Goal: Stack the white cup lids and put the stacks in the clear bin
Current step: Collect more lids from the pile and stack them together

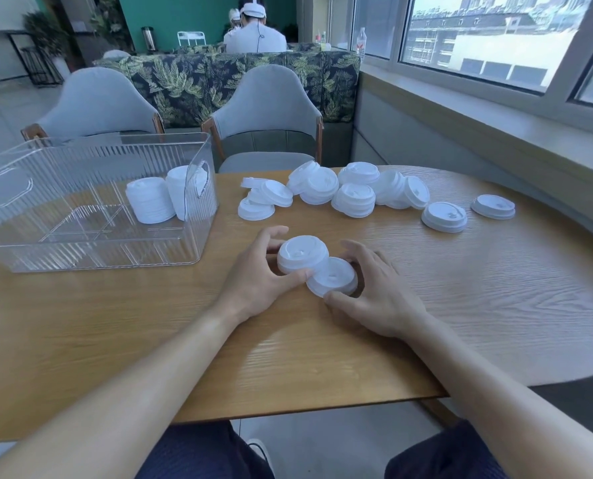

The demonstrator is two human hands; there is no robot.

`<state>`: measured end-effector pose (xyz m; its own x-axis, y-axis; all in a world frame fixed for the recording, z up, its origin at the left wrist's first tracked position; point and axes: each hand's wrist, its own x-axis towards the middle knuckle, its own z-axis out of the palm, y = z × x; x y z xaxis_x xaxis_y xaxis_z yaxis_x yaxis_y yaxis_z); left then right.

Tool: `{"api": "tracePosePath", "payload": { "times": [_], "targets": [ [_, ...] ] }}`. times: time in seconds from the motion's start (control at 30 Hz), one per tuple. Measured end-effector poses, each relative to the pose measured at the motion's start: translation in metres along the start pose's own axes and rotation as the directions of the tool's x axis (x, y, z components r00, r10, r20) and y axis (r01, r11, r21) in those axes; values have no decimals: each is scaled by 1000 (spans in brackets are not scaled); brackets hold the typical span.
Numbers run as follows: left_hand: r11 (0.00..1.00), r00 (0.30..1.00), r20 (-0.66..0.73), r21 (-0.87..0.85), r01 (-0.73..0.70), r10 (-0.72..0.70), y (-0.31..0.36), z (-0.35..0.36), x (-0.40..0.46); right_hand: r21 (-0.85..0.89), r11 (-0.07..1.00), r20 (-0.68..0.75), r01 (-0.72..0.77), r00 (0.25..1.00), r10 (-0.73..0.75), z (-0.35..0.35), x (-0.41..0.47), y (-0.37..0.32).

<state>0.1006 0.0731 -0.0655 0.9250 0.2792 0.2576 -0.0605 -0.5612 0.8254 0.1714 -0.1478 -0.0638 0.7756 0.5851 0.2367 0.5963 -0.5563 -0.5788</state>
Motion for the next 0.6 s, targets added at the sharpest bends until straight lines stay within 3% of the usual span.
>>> {"api": "tracePosePath", "payload": {
  "times": [0.23,0.6],
  "targets": [
    [999,997,63,3,-40,40,14,23,-3,316,947,-58,-54,995,76,-5,0,6],
    [984,990,99,135,-115,102,10,34,-4,219,975,-71,-34,996,50,-1,1,7]
  ]
}}
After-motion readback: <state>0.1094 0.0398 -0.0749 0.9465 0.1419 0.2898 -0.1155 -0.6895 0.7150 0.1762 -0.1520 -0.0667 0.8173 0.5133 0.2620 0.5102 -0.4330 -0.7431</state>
